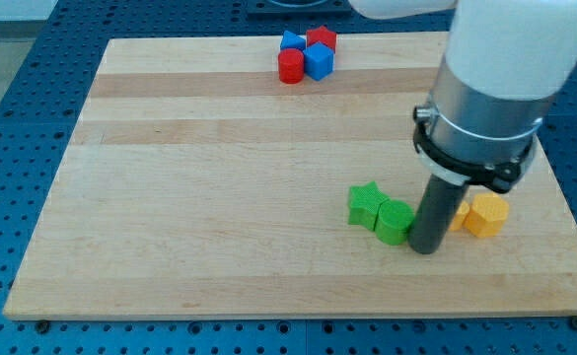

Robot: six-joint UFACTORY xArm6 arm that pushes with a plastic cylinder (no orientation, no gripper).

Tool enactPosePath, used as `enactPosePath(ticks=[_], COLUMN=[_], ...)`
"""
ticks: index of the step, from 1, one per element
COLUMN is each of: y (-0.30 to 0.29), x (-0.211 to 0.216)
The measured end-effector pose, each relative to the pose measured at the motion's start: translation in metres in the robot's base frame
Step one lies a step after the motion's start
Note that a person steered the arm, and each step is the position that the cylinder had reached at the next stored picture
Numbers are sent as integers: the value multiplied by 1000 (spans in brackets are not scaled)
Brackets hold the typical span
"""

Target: Separate the group of blocks

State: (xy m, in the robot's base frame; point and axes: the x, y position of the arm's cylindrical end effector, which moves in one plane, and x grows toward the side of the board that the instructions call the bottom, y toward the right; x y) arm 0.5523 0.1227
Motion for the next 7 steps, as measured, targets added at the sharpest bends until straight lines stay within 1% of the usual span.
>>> enactPosePath(ticks=[7], y=[-92], x=[-72])
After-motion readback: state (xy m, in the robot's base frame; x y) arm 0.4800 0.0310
